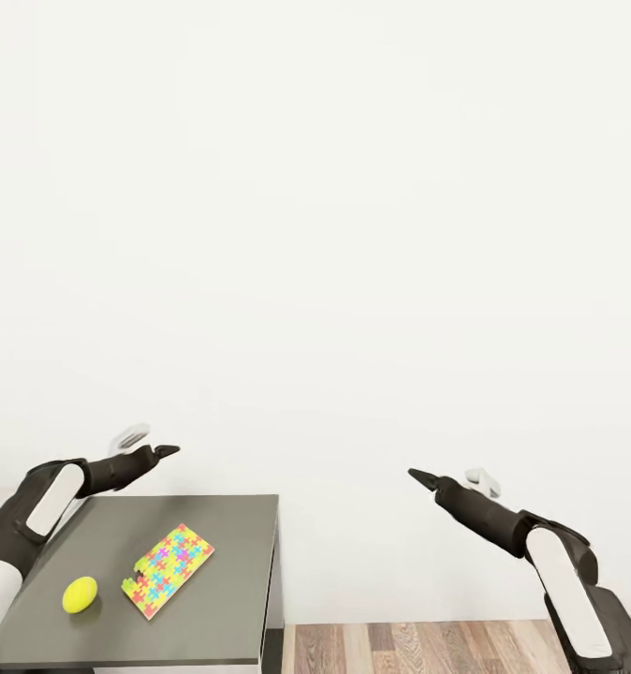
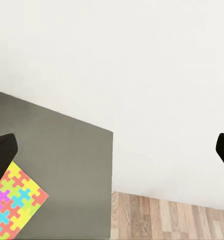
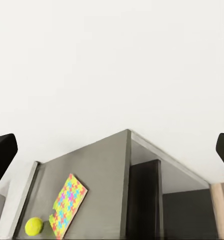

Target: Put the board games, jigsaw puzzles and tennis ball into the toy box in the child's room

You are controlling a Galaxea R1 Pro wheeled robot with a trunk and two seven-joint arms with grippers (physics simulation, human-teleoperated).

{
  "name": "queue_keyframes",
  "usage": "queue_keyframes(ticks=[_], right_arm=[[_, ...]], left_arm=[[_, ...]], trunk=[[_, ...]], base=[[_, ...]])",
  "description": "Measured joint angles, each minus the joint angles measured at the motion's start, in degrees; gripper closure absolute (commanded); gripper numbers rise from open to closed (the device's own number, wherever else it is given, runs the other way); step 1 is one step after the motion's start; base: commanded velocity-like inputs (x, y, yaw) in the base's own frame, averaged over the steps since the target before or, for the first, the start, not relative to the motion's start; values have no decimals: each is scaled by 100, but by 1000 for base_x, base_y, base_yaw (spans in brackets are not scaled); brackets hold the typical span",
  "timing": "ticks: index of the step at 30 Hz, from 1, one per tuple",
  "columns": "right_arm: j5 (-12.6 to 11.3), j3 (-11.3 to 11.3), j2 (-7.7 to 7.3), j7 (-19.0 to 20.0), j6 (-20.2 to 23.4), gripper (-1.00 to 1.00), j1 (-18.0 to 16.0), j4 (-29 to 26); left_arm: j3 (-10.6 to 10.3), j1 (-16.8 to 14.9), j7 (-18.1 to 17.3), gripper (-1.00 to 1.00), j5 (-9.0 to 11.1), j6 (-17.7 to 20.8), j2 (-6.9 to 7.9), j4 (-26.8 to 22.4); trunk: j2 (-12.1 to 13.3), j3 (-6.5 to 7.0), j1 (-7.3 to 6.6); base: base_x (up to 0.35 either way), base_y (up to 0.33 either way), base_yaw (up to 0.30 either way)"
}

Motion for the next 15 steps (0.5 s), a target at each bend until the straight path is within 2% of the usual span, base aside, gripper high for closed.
queue_keyframes(ticks=[3, 6, 15], right_arm=[[24, 313, 22, -109, -22, -100, -113, 255], [29, 446, 32, -122, -17, -100, -158, 250], [52, 560, 61, -169, -56, -100, -179, 75]], left_arm=[[-6, -2, 132, -100, 0, -5, 0, -3], [-12, 1, 178, -100, 1, -6, 7, -7], [-13, -1, 264, -100, -63, 33, -19, -9]], trunk=[[0, 0, 0], [0, 0, 0], [0, -2, -1]], base=[[0, 0, 0], [0, 0, 0], [147, 40, 17]])
